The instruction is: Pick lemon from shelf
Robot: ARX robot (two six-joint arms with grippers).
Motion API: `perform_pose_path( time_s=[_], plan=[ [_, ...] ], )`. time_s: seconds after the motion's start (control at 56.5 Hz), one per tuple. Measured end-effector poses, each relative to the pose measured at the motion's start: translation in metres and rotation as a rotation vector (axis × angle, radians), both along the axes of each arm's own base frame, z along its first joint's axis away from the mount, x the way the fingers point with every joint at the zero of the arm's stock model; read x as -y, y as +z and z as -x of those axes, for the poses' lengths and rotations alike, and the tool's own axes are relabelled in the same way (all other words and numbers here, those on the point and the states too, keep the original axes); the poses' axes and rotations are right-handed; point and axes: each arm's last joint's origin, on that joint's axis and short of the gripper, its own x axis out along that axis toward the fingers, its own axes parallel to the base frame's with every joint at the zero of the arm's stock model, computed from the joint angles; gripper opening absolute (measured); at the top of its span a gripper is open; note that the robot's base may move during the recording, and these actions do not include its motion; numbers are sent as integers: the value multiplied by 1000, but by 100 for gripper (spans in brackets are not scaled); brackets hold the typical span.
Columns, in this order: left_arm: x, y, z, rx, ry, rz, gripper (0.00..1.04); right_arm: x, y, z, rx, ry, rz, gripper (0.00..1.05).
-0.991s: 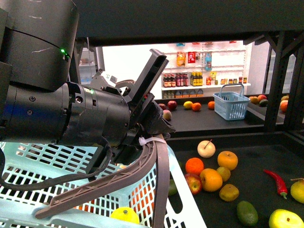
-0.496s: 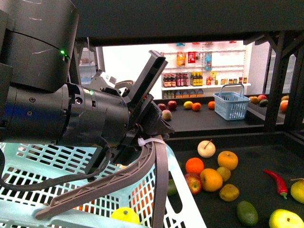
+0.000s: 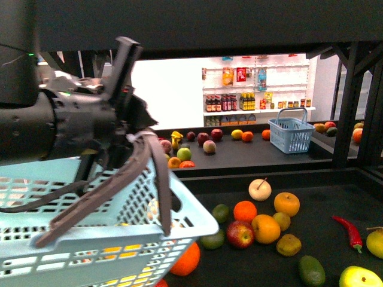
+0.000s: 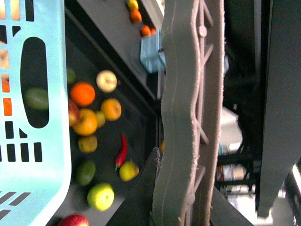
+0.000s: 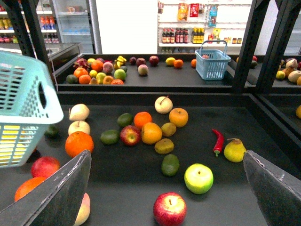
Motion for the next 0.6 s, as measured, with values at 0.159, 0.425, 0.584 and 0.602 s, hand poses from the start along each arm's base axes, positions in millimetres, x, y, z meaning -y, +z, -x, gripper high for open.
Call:
perform_pose_path(
  time_s=[0.159, 0.425, 0.584, 0.602],
  plan=[
    [-56, 2, -6, 41, 249, 158, 9, 0, 0, 0, 0, 0, 0, 97],
    [-140, 17, -4, 236, 478, 364, 8, 0, 0, 0, 0, 0, 0, 97],
    [-185, 20, 2, 357, 593, 463, 8, 0, 0, 0, 0, 0, 0, 97],
    [-190, 19, 3, 370, 606, 468, 8, 0, 0, 0, 0, 0, 0, 97]
  ],
)
